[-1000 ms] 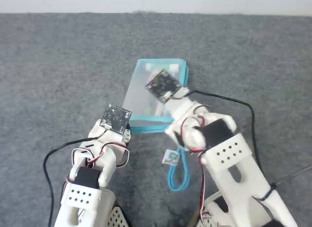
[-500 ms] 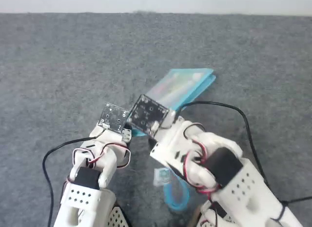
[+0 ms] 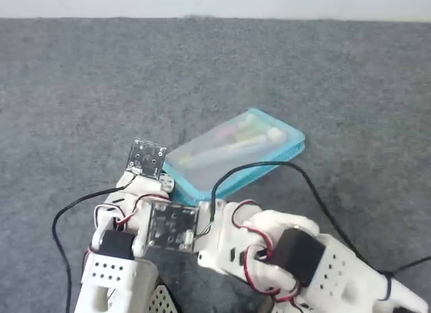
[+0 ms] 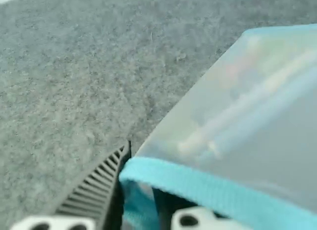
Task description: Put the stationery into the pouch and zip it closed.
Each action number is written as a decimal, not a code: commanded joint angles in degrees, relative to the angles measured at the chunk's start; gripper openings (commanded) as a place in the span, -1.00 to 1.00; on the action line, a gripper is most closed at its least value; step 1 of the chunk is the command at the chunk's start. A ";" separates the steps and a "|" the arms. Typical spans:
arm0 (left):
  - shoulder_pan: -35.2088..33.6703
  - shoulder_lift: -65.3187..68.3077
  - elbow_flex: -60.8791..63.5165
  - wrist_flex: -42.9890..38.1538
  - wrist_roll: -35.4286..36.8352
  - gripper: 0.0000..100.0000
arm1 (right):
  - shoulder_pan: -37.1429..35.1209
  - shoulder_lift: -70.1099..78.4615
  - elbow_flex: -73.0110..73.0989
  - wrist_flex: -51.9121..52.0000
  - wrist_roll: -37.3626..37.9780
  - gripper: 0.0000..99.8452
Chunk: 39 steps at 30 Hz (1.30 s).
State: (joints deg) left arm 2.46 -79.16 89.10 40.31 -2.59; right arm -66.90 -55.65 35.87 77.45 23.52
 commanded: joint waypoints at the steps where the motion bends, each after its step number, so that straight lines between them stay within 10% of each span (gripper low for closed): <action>1: -1.58 -0.35 -3.74 -1.23 2.02 -0.98 | -6.81 -0.13 -1.41 0.04 1.67 -0.99; 10: -3.69 -0.35 -3.82 -1.85 2.02 -0.98 | -12.62 3.21 -0.09 0.66 2.73 -0.97; 17: -4.13 -0.35 -3.82 -1.85 2.02 -0.98 | -6.99 4.44 1.76 0.57 1.32 -0.40; 23: -4.84 -0.35 -3.82 -1.76 1.85 -0.98 | -5.93 4.26 2.81 3.30 1.93 -0.38; 39: -5.80 -0.44 -4.62 -1.67 1.76 -0.98 | 30.02 -3.65 21.10 -13.05 13.36 -0.37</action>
State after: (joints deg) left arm -3.25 -79.08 89.10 40.31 -2.33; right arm -38.95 -57.93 53.80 70.33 34.68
